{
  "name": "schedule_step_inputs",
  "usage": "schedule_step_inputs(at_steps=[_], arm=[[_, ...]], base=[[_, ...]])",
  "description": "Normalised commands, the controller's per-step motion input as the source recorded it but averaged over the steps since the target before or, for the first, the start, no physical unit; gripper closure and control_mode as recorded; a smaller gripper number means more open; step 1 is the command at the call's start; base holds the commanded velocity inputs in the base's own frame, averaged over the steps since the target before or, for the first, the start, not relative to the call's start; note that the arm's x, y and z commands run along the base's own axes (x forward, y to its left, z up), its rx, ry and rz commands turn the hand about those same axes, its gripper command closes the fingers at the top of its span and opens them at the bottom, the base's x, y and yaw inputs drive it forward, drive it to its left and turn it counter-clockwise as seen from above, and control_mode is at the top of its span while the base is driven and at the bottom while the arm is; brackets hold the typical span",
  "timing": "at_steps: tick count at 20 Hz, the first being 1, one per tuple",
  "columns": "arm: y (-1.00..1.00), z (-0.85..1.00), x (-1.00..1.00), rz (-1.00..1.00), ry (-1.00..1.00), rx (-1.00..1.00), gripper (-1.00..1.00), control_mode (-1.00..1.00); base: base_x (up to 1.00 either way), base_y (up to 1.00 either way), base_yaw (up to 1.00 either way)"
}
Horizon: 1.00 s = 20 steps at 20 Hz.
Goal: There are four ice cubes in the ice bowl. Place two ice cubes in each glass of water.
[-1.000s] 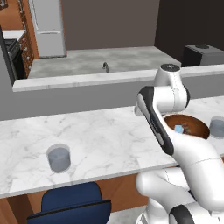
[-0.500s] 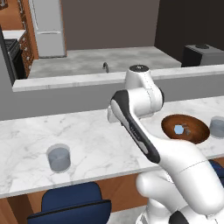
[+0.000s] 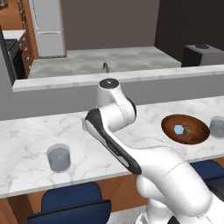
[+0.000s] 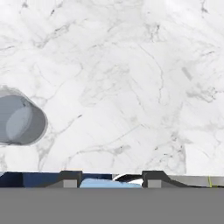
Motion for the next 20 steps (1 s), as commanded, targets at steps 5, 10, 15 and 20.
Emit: schedule_step_inputs(at_steps=[5, 10, 15, 20], arm=[[0.69, -0.03, 0.22, 0.0, -0.01, 0.01, 1.0, -1.0], [0.67, 0.0, 0.17, 0.04, 0.03, 0.05, 1.0, -1.0], [0.52, -0.04, 0.07, 0.08, 0.04, 0.02, 1.0, -1.0], [0.36, -0.27, 0.05, 0.1, 0.0, 0.0, 1.0, -1.0]], base=[[0.0, 0.0, 0.0], [0.0, 0.0, 0.0], [0.0, 0.0, 0.0], [0.0, 0.0, 0.0]])
